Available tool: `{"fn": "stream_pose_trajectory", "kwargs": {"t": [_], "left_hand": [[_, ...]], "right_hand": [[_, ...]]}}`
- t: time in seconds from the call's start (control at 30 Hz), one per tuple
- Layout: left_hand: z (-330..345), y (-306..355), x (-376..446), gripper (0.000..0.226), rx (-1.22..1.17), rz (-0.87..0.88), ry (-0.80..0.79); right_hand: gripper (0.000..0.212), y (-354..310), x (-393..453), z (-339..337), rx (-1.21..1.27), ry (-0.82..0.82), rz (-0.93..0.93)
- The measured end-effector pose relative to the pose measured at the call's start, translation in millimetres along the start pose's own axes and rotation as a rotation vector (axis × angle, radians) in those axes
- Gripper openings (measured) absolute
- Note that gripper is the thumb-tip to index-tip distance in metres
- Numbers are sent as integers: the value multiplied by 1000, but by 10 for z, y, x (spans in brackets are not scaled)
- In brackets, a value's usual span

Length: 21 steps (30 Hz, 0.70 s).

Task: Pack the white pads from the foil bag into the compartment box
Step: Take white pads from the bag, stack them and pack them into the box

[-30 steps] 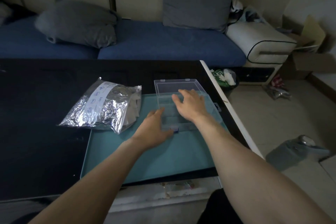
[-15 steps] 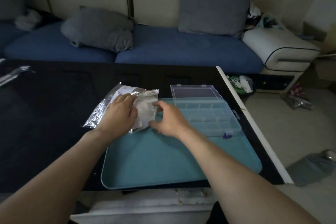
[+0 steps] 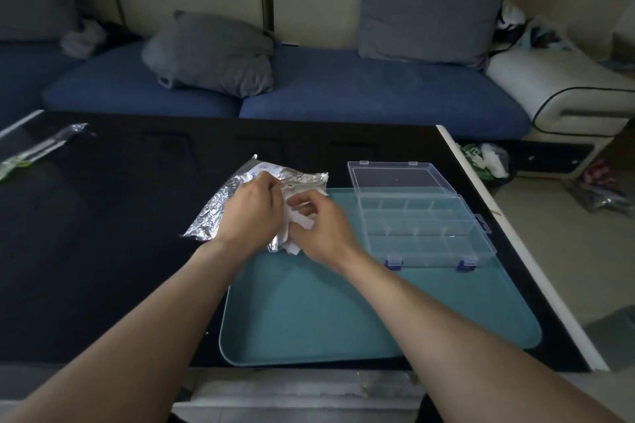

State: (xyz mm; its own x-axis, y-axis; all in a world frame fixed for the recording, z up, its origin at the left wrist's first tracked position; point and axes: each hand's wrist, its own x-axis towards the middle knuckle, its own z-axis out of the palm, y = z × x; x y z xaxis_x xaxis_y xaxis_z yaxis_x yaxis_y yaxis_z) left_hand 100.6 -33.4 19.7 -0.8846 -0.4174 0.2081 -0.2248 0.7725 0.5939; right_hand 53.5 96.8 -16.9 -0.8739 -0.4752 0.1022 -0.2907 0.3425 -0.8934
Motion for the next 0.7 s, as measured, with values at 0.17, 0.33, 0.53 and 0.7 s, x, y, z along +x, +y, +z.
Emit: {"fn": "stream_pose_trajectory", "kwargs": {"t": [0.17,0.33,0.53,0.7], "left_hand": [[-22,61,-16,22,-37,-56,-28],[-59,78,-37,24,-64,-76,-87],[-101,88,-67,26,-44,-31,-77],[-124,129,-85,20,-41,-26,-87]], "right_hand": [[28,-9,36,8,249,-54,158],[21,23,-6,39,228,-12,218],[17,-73,-37,-8,444,-57,272],[17,-165,-147,-292,280,16,276]]}}
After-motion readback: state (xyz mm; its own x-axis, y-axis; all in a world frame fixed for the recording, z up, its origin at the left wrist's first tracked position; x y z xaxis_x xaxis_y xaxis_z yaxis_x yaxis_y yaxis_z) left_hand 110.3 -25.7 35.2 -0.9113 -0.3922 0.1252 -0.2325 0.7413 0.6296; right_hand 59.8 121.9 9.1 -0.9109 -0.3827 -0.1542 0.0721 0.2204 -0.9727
